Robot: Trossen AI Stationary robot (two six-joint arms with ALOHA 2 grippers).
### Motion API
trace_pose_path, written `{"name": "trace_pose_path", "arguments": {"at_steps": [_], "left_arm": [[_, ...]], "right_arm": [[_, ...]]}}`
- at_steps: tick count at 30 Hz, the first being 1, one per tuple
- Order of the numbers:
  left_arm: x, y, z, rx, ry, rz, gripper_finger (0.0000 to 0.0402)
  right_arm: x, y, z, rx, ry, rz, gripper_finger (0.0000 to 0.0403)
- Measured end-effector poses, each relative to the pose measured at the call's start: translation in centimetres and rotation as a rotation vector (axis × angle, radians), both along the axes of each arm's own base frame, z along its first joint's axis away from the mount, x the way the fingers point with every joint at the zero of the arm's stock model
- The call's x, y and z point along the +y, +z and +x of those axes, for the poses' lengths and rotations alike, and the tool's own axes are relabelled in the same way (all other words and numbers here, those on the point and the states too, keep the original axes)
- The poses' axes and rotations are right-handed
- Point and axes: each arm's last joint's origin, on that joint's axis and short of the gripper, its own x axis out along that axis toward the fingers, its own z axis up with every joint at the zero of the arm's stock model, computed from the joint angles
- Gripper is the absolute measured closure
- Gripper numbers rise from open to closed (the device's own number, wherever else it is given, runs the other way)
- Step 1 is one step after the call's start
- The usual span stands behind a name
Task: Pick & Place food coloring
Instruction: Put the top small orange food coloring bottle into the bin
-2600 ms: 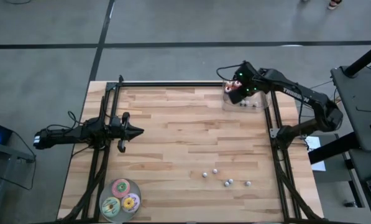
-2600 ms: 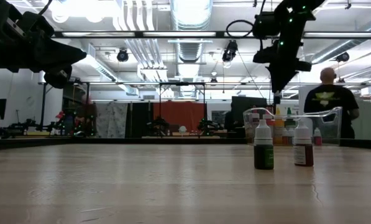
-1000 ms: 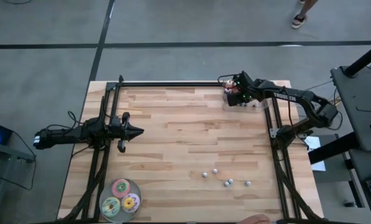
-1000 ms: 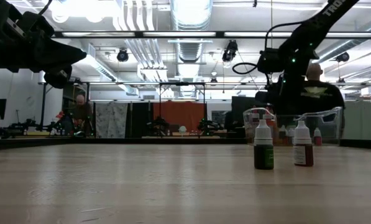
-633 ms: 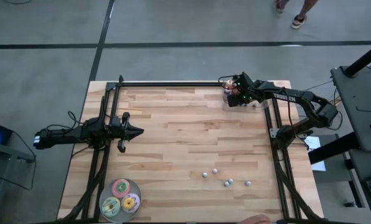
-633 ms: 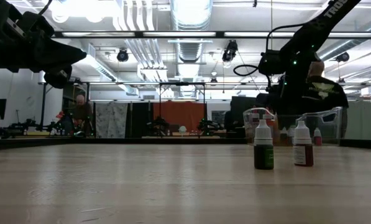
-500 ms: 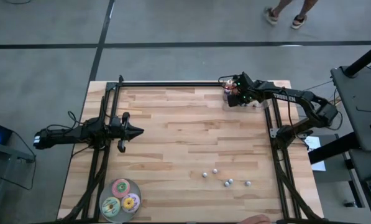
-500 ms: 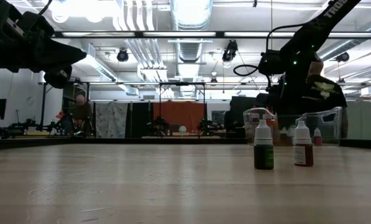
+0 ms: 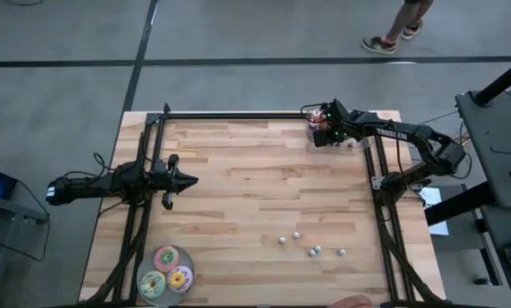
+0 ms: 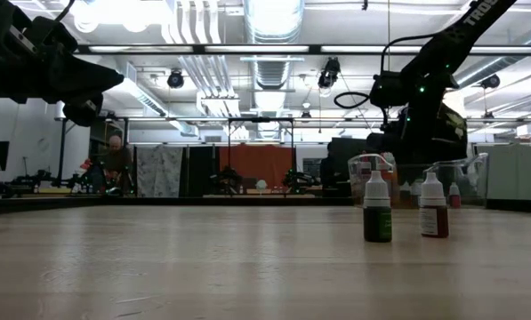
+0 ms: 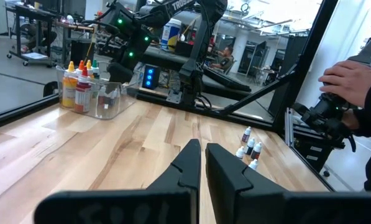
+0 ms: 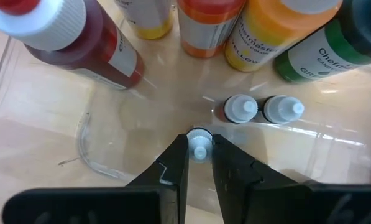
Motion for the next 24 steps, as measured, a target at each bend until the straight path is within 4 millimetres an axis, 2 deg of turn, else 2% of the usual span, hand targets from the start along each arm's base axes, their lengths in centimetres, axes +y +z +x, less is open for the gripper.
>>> {"name": "trace_pose_path", "arguments": {"at_steps": [24], "left_arm": [[0.00,-0.01,0.00,0.000,0.000,0.000,0.0402]], "right_arm": [[-0.12,-0.16,0.01,-0.032,0.003,0.001,0.0352]]}}
